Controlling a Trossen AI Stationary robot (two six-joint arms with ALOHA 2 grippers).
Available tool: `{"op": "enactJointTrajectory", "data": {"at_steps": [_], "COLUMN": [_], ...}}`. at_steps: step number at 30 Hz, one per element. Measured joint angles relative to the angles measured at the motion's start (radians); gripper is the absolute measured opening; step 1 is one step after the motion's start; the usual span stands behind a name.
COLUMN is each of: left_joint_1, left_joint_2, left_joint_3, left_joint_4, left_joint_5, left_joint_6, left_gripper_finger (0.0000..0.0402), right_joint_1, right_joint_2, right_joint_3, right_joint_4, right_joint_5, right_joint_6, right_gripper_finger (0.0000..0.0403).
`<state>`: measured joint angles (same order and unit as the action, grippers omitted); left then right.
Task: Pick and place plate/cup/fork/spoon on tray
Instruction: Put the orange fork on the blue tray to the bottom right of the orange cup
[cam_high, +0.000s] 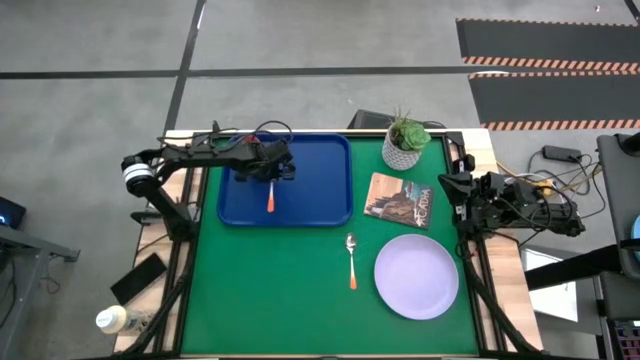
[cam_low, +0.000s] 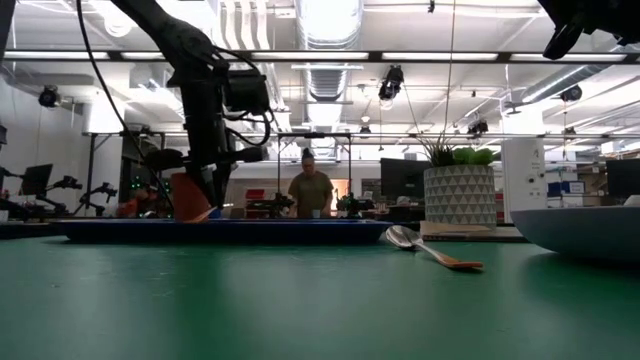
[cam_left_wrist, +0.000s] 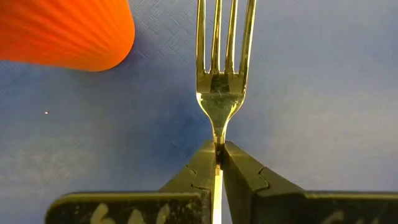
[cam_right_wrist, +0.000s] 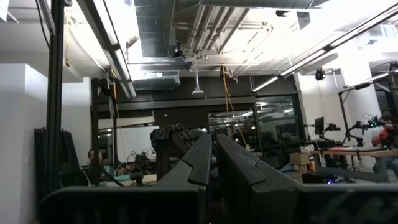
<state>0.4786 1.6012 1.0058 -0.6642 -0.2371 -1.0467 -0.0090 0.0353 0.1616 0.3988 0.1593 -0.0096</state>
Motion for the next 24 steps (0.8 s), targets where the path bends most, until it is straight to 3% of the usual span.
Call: {"op": "enactJointTrajectory", "data": {"at_steps": [24], "left_joint_1": [0.0], "left_joint_2": [0.0], "left_joint_3": [-0.015], "left_joint_4": [0.002], "left_joint_5": [-0.045], "left_joint_6": [0.013], "left_gripper_finger": [0.0004], "right_joint_1": [0.0], "right_joint_2": [0.0], "right_joint_3": [-0.001], "right_joint_4": [0.0], "right_joint_5": [0.0], "right_joint_6": [0.002], "right_gripper_finger": [0.0018]}}
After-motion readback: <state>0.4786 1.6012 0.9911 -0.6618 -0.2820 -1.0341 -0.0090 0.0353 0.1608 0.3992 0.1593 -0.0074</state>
